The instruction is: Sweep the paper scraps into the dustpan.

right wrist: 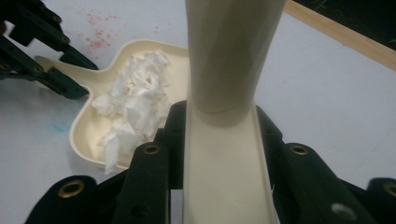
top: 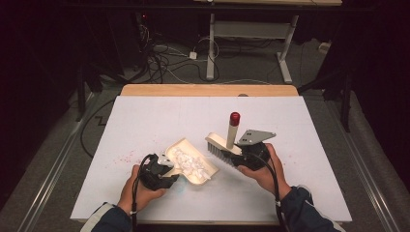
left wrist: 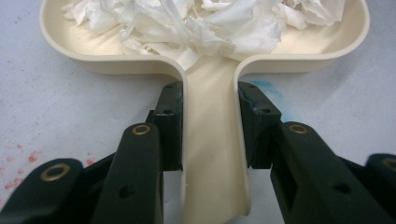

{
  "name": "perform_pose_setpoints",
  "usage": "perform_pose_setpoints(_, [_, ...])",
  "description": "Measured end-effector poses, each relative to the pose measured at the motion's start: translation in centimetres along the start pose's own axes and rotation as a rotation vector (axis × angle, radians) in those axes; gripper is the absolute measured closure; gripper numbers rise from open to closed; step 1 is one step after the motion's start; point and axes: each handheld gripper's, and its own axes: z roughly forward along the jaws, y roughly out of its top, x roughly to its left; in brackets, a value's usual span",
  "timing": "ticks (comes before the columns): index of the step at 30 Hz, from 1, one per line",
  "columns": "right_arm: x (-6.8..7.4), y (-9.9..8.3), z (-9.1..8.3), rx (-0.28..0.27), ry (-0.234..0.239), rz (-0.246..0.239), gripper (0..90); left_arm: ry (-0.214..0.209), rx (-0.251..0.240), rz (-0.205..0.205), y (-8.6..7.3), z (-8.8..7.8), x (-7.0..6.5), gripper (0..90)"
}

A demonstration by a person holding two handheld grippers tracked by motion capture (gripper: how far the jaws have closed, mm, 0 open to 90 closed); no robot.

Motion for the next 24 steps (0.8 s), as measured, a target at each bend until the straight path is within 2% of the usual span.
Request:
perform_pose_setpoints(3, [-0.7, -0.1, -0.4, -0.003, -0.008, 0.015, 67.5, 0.001, 0.0, 0.0, 0.0, 0.0, 0.0, 63.3])
perform_pose_setpoints(9, [-2.3, -0.3, -2.5, -0.022, -0.029, 0.052, 67.5, 0.002, 0.0, 0.0, 0.0, -0.1, 0.0, 63.3])
perform_pose_setpoints(16, [-3.7, -1.5, -4.5, -0.016, -0.069, 0.08, 67.5, 0.004, -0.01, 0.0, 0.0, -0.2, 0.2, 63.3])
perform_pose_setpoints(24, [-4.7, -2.7, -5.7, 0.01, -0.112, 0.102, 67.5, -0.004, -0.021, -0.006, 0.2, -0.3, 0.6, 63.3])
